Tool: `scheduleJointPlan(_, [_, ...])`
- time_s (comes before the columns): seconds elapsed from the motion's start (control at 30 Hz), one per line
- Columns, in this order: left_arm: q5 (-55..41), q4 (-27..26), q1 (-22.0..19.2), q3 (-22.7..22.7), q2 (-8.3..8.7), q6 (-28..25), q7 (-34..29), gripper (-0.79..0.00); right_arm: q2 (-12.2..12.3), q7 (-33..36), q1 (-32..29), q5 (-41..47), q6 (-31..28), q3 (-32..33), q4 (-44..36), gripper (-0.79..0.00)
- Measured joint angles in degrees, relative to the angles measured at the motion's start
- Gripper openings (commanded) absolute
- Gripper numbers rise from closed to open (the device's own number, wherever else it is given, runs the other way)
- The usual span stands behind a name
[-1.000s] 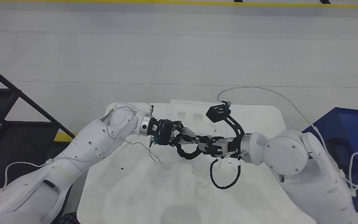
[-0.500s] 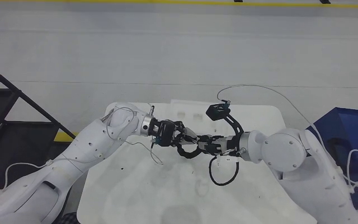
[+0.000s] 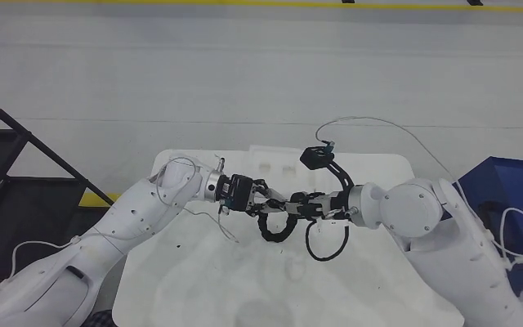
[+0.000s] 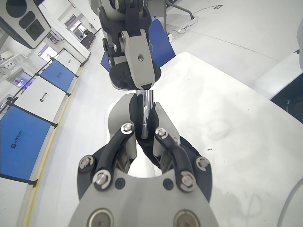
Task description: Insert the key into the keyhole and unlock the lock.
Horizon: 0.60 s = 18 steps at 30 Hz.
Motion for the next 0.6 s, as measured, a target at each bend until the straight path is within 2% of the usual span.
scheduleJointPlan(0.27, [-4.68,2.59,0.3,0.6,-0.6,-1.28,-1.32,-0.785,-0.2,-1.36,1.8,1.91,-1.39,0.22,2.51,-0.403])
scheduleJointPlan(0.47, [-7.73,4.08,0.2,0.95,-0.93,-2.06,-2.1,-0.785,0.01,-1.99,2.08,2.2,-2.49,1.37,1.98,-0.012])
scheduleJointPlan(0.6, [-9.59,4.84,0.09,1.02,-1.08,-2.77,-2.81,-0.785,0.35,-2.72,1.45,1.91,-4.92,2.83,1.07,0.0])
